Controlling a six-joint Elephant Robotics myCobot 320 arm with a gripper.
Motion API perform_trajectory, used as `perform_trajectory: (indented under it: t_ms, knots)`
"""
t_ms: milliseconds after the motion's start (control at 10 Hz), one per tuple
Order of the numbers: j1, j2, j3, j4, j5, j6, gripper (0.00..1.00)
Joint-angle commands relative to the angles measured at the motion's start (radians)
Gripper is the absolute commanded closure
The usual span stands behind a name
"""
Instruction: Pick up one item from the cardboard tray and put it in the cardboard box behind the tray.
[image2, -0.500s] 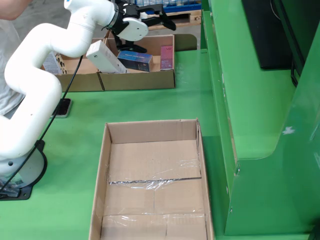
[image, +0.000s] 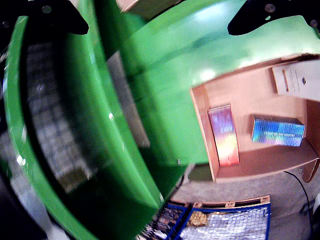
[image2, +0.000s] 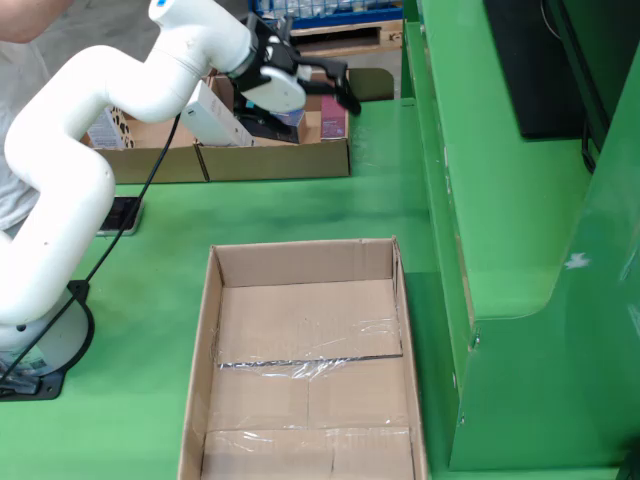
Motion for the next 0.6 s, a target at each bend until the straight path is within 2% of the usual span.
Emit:
perform_trajectory:
  t_ms: [0,200,300,500]
  knots:
    - [-0.240,1.209,-1.251,-0.500,0.651,0.502,0.00]
    - [-0.276,1.388,-1.455,-0.434,0.659,0.532,0.00]
    - [-0.276,1.388,-1.455,-0.434,0.659,0.532,0.00]
    - [-0.252,1.531,-1.593,-0.403,0.660,0.600,0.00]
